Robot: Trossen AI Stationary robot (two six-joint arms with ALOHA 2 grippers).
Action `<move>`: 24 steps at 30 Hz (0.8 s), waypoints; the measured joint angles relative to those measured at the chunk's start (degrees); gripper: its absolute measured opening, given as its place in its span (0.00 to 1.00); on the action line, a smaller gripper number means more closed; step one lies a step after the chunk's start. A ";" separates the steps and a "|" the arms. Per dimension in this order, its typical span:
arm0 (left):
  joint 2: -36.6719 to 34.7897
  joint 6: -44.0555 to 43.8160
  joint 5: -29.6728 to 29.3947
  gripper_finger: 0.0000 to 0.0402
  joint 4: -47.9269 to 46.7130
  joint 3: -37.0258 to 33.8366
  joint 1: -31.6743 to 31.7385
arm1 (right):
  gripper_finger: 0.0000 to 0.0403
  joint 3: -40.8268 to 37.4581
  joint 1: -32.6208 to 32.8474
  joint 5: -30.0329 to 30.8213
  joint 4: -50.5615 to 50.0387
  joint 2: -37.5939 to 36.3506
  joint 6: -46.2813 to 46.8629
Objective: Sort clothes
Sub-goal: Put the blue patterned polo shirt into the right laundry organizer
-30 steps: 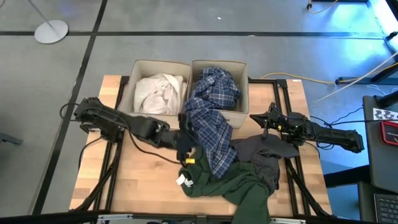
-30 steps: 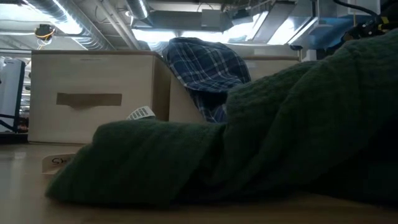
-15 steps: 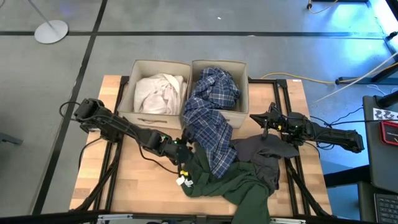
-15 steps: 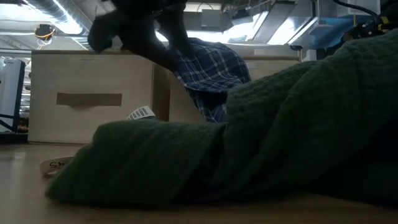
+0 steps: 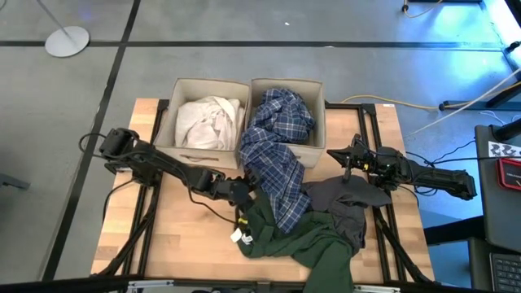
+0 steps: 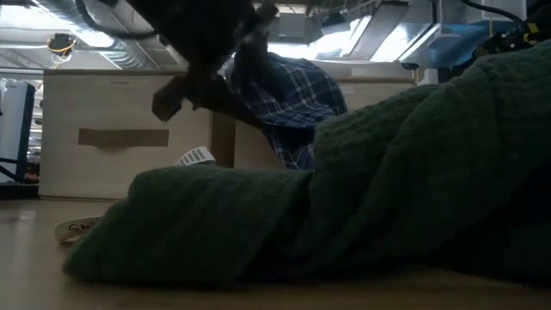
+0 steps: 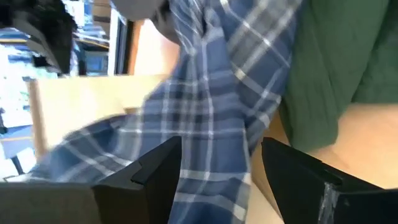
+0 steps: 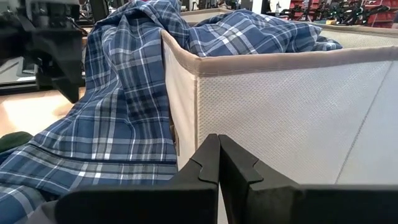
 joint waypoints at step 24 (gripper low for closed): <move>13.70 16.08 0.61 0.48 15.15 0.02 6.37 | 0.01 0.00 -0.02 0.33 -0.20 0.00 -0.02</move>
